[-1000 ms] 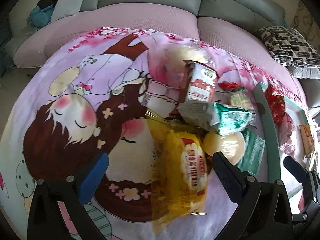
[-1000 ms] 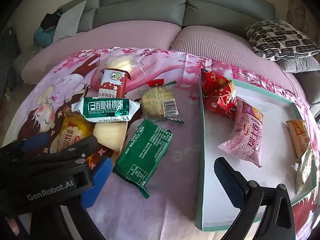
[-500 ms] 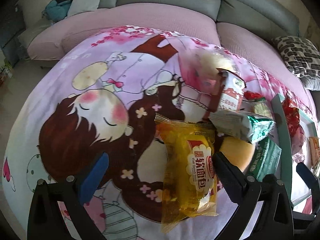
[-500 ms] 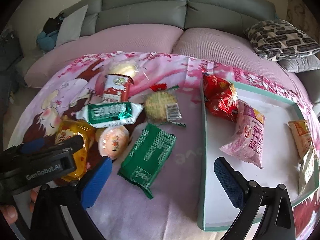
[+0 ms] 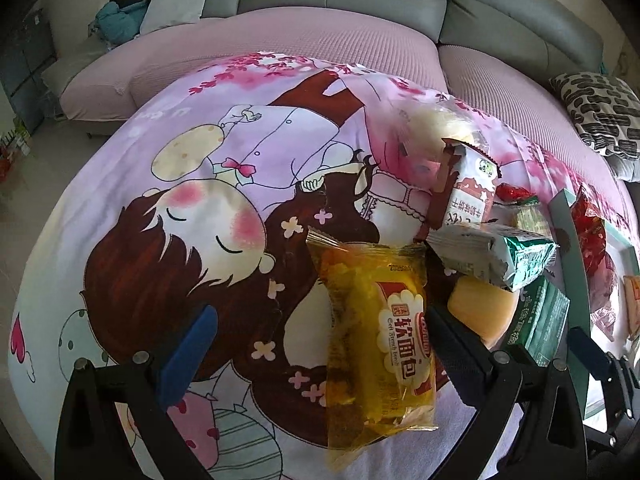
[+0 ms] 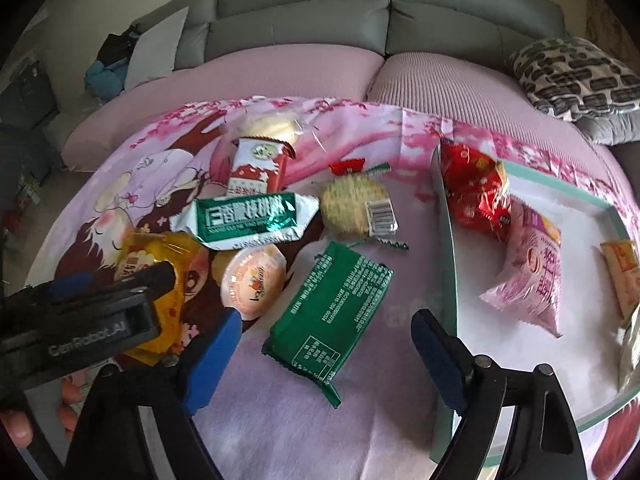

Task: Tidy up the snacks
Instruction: 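Grasp the yellow soft bread pack with the left tool while the right tool grasps the green biscuit pack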

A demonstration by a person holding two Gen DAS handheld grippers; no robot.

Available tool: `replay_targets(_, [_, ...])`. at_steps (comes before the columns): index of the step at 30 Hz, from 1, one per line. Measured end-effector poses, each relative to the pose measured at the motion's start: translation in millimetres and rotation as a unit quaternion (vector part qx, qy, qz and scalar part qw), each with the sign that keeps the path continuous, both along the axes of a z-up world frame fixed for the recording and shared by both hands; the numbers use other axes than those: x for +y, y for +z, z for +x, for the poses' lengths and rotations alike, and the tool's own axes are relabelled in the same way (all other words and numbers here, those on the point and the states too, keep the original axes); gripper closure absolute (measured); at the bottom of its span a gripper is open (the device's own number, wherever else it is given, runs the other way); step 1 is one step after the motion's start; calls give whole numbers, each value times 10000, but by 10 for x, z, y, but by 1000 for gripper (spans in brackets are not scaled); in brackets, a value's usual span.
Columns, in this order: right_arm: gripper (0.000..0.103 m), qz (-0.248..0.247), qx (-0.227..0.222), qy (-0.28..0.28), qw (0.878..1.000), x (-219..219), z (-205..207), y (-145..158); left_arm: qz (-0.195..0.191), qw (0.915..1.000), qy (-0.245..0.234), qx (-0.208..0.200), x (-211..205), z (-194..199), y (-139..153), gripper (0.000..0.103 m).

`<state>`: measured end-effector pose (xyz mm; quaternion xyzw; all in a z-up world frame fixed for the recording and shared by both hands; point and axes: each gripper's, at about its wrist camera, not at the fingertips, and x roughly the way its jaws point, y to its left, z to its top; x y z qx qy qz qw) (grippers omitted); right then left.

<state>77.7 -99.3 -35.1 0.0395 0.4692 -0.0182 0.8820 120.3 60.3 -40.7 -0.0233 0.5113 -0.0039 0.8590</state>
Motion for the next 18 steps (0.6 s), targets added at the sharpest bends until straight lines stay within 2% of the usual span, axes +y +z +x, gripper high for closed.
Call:
replay_targets(3, [20,111,28,-83,9999,-40,24,-54,32,10000,-20,10,-26,9,-15,0])
replay_targets(8, [25,-66,11,-92,9999,-24,34,-67,55,10000,-47,56,-63,22,-64,0])
replay_targets(11, [32,20,90,-66,9999,-42,32,-85,37,9999,-57,112,-84,35,-110,0])
replay_targets(18, [51,-139,171,-87,9997,-85,12,-95,44,9999,-17,155,-114,48,-200,0])
